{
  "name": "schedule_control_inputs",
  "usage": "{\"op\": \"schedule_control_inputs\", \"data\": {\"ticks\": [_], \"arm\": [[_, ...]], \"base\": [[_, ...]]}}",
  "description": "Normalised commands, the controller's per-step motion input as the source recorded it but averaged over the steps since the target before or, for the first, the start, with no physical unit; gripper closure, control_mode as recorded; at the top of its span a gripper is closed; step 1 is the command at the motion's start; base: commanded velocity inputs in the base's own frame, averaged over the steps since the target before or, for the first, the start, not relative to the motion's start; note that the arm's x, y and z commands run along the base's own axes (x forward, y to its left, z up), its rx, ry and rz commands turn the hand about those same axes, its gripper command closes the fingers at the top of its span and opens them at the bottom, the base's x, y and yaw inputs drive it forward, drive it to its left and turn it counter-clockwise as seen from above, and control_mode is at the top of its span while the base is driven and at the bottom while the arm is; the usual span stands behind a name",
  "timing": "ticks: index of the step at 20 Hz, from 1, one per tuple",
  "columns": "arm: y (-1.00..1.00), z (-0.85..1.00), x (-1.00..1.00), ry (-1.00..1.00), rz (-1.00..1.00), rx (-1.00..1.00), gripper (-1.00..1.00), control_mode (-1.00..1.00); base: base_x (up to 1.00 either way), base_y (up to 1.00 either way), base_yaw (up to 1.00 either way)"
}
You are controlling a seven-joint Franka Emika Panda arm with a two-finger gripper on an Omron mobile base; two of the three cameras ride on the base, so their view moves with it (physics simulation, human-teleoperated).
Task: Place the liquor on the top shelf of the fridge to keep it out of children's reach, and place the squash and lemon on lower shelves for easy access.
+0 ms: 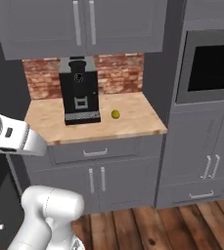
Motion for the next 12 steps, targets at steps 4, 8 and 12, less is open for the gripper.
{"op": "schedule_control_inputs", "data": {"ticks": [4, 8, 12], "arm": [[0.0, 0.0, 0.0, 0.0, 0.0, 0.0, -1.0, 1.0], [0.0, 0.0, 0.0, 0.0, 0.0, 0.0, -1.0, 1.0], [0.0, 0.0, 0.0, 0.0, 0.0, 0.0, -1.0, 1.0]], "base": [[1.0, -0.43, 0.0], [1.0, -0.55, 0.0], [0.8, -0.41, 0.02]]}}
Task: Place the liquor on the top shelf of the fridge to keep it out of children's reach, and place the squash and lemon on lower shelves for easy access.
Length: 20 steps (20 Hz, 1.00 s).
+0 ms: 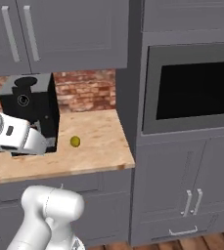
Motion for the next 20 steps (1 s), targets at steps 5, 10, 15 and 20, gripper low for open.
{"op": "schedule_control_inputs", "data": {"ticks": [5, 10, 15, 20], "arm": [[0.0, 0.0, 0.0, 0.0, 0.0, 0.0, -1.0, 1.0], [0.0, 0.0, 0.0, 0.0, 0.0, 0.0, -1.0, 1.0], [-0.13, -0.5, 0.51, 0.02, 0.2, 0.08, -1.0, -1.0], [-0.05, -0.57, 0.51, 0.05, 0.22, 0.04, -1.0, -1.0]], "base": [[0.71, -0.03, 0.11], [0.66, 0.0, 0.19], [0.0, 0.0, 0.0], [0.0, 0.0, 0.0]]}}
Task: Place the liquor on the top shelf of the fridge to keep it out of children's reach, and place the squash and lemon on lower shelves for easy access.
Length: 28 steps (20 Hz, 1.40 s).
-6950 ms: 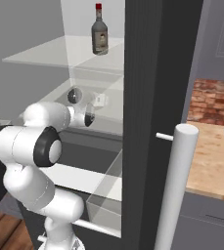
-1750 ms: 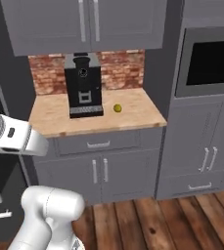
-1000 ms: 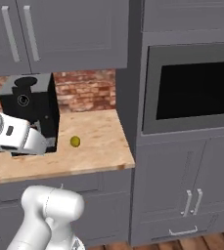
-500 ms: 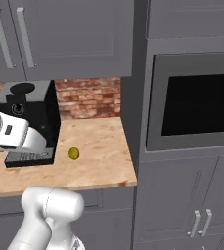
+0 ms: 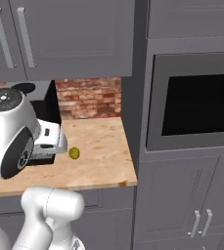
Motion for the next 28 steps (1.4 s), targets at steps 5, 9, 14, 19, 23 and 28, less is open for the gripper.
{"op": "schedule_control_inputs", "data": {"ticks": [5, 9, 14, 19, 23, 28], "arm": [[0.0, -0.71, 0.53, 0.0, 0.18, 0.0, -1.0, -1.0], [0.02, -0.48, 0.52, 0.05, 0.13, 0.0, -1.0, -1.0], [0.2, -0.24, 0.51, 0.07, 0.06, 0.0, -1.0, -1.0], [0.29, -0.13, 0.48, 0.02, 0.0, 0.0, -1.0, -1.0], [0.08, -0.04, 0.41, 0.0, 0.0, 0.0, -1.0, -1.0], [0.0, -0.12, 0.44, 0.0, 0.0, 0.0, -1.0, -1.0]], "base": [[0.0, 0.0, 0.0], [0.0, 0.0, 0.0], [0.0, 0.0, 0.0], [0.0, 0.0, 0.0], [0.0, 0.0, 0.0], [0.0, 0.0, 0.0]]}}
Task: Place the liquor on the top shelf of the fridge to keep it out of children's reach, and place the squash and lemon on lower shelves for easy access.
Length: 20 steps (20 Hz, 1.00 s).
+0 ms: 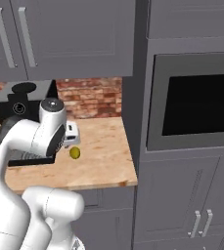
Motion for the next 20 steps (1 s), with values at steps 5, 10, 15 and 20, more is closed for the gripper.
{"op": "schedule_control_inputs", "data": {"ticks": [5, 10, 15, 20], "arm": [[0.0, -0.33, 0.55, 0.0, 0.01, 0.0, -1.0, -1.0], [0.0, -0.34, 0.5, 0.0, 0.01, 0.0, -1.0, -1.0], [0.0, -0.4, 0.46, 0.0, 0.01, 0.0, -1.0, -1.0], [0.04, -0.45, 0.42, 0.0, 0.01, 0.0, -1.0, -1.0]], "base": [[0.0, 0.0, 0.0], [0.0, 0.0, 0.0], [0.0, 0.0, 0.0], [0.0, 0.0, 0.0]]}}
